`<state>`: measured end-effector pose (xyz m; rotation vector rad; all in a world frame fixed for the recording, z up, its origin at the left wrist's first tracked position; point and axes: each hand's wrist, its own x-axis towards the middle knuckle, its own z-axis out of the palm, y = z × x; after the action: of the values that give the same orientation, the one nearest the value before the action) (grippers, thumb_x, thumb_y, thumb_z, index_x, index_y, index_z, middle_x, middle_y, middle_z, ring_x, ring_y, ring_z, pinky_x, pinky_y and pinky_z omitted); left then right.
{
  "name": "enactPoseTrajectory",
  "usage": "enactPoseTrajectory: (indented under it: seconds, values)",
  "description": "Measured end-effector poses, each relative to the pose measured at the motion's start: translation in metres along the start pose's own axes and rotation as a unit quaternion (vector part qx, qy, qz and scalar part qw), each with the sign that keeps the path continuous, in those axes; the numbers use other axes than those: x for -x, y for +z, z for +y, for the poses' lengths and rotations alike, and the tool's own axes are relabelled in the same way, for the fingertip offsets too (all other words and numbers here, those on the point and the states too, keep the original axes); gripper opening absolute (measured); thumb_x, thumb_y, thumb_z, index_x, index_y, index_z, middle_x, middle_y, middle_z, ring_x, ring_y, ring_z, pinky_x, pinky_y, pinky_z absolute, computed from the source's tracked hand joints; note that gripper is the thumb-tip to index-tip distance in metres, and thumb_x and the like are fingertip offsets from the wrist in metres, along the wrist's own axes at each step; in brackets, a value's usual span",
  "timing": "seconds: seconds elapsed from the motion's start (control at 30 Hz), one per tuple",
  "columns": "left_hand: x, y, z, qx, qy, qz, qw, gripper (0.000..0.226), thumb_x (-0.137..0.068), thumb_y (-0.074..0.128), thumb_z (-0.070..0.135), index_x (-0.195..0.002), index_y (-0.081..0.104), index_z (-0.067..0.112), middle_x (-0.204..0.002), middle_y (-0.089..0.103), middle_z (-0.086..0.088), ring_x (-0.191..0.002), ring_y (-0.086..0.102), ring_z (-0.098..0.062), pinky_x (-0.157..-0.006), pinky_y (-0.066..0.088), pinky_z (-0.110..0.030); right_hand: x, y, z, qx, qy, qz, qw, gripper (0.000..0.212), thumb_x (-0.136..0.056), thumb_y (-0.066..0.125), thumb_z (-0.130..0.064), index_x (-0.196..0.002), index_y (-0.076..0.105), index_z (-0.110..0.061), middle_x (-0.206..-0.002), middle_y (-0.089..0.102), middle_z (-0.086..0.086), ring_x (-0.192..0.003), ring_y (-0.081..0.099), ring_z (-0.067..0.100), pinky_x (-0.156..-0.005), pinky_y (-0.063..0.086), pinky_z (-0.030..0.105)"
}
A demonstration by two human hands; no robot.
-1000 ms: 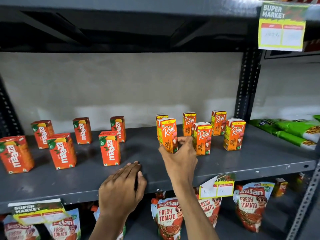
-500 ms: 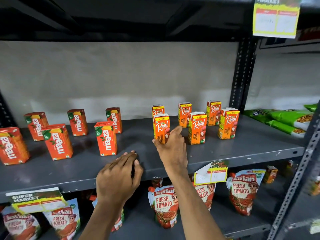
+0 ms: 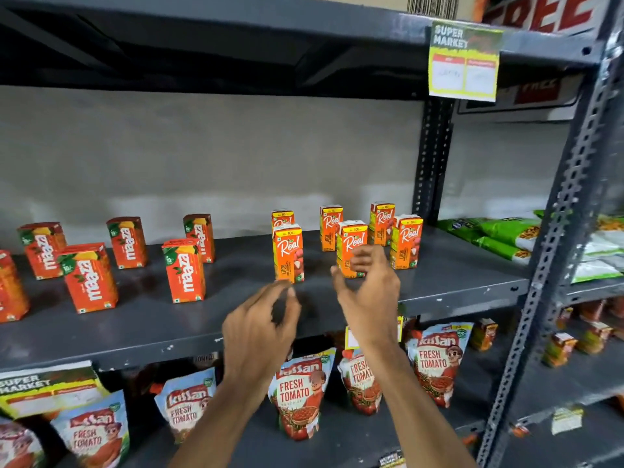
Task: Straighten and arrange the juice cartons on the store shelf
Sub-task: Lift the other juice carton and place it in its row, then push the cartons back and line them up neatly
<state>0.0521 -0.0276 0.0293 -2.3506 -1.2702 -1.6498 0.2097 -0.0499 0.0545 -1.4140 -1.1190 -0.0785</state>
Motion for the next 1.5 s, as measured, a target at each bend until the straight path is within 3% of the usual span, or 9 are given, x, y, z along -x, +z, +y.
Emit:
enactPoseTrajectory:
  seconds: [0.13, 0.27, 0.37, 0.43, 0.57, 0.8, 0.9, 1.1, 1.5]
  values:
    - [-0.015, 0.044, 0.042, 0.102, -0.034, -0.015, 0.994, 0.024, -0.096, 0.053, 0.028, -0.111, 0.067, 0.016, -0.109, 0.070, 0.003, -0.096, 0.064, -0.008, -0.081, 0.047, -0.016, -0.032, -0.038, 0.030, 0.009, -0.035, 0.030, 0.999, 0.045, -0.079, 0.079, -0.029, -0.112, 0.051, -0.018, -0.103, 0.060, -0.004, -0.089, 0.058, 0.006, -0.079, 0.048, 0.014]
    - [-0.039, 0.089, 0.074, 0.130, -0.106, -0.001, 0.986, 0.023, -0.093, 0.059, 0.030, -0.111, 0.052, 0.019, -0.110, 0.053, 0.003, -0.101, 0.054, -0.012, -0.086, 0.051, -0.034, -0.074, -0.063, 0.069, 0.053, -0.027, 0.042, 0.997, 0.065, -0.070, 0.084, -0.023, -0.120, 0.043, -0.016, -0.113, 0.050, 0.004, -0.103, 0.055, 0.023, -0.086, 0.050, 0.034]
    - [-0.058, 0.117, 0.089, 0.112, -0.155, 0.021, 0.981, 0.046, -0.083, 0.072, 0.039, -0.110, 0.043, 0.016, -0.112, 0.044, 0.001, -0.108, 0.049, -0.018, -0.084, 0.048, -0.030, -0.105, -0.070, 0.100, 0.053, 0.034, -0.002, 0.998, 0.085, -0.064, 0.089, -0.029, -0.129, 0.037, -0.010, -0.123, 0.046, 0.012, -0.116, 0.048, 0.029, -0.091, 0.043, 0.032]
    - [-0.063, 0.138, 0.090, 0.086, -0.207, 0.033, 0.974, 0.062, -0.073, 0.079, 0.046, -0.110, 0.042, 0.014, -0.111, 0.040, 0.000, -0.112, 0.047, -0.023, -0.084, 0.047, -0.032, -0.115, -0.067, 0.120, 0.050, 0.079, -0.045, 0.995, 0.100, -0.058, 0.091, -0.041, -0.134, 0.033, -0.010, -0.132, 0.044, 0.016, -0.123, 0.046, 0.032, -0.100, 0.044, 0.041]
    - [-0.068, 0.154, 0.081, 0.030, -0.296, 0.015, 0.955, 0.101, -0.055, 0.086, 0.057, -0.127, 0.033, 0.009, -0.131, 0.039, -0.013, -0.125, 0.042, -0.033, -0.099, 0.047, -0.044, -0.117, -0.054, 0.134, 0.106, 0.059, -0.109, 0.987, 0.112, -0.053, 0.089, -0.054, -0.137, 0.029, -0.013, -0.135, 0.046, 0.014, -0.128, 0.044, 0.033, -0.104, 0.044, 0.051]
    - [-0.059, 0.156, 0.079, -0.038, -0.247, -0.010, 0.968, 0.083, -0.068, 0.083, 0.043, -0.125, 0.033, 0.010, -0.124, 0.046, -0.011, -0.121, 0.047, -0.029, -0.096, 0.046, -0.041, -0.113, -0.058, 0.137, 0.116, 0.047, -0.117, 0.985, 0.064, -0.068, 0.084, -0.038, -0.114, 0.049, -0.012, -0.111, 0.064, 0.012, -0.107, 0.063, 0.031, -0.091, 0.053, 0.050]
    - [-0.058, 0.157, 0.078, -0.045, -0.227, -0.017, 0.973, 0.074, -0.074, 0.079, 0.042, -0.124, 0.033, 0.013, -0.120, 0.046, -0.010, -0.116, 0.052, -0.028, -0.091, 0.048, -0.040, -0.112, -0.059, 0.136, 0.126, 0.042, -0.125, 0.983, 0.063, -0.072, 0.082, -0.040, -0.118, 0.050, -0.011, -0.114, 0.064, 0.012, -0.109, 0.063, 0.031, -0.092, 0.053, 0.050]
    - [-0.056, 0.155, 0.079, -0.092, -0.204, -0.050, 0.973, 0.081, -0.081, 0.071, 0.049, -0.138, 0.025, 0.014, -0.131, 0.048, -0.015, -0.122, 0.051, -0.032, -0.095, 0.051, -0.047, -0.107, -0.063, 0.128, 0.151, 0.027, -0.129, 0.980, 0.059, -0.078, 0.077, -0.042, -0.121, 0.052, -0.010, -0.117, 0.064, 0.012, -0.111, 0.062, 0.031, -0.092, 0.053, 0.050]
    - [-0.055, 0.154, 0.082, -0.119, -0.206, -0.086, 0.967, 0.081, -0.085, 0.063, 0.054, -0.141, 0.019, 0.015, -0.133, 0.049, -0.016, -0.123, 0.050, -0.032, -0.100, 0.046, -0.045, -0.102, -0.066, 0.119, 0.207, 0.017, -0.126, 0.970, 0.060, -0.079, 0.075, -0.047, -0.122, 0.052, -0.011, -0.118, 0.065, 0.010, -0.109, 0.065, 0.030, -0.088, 0.055, 0.050]
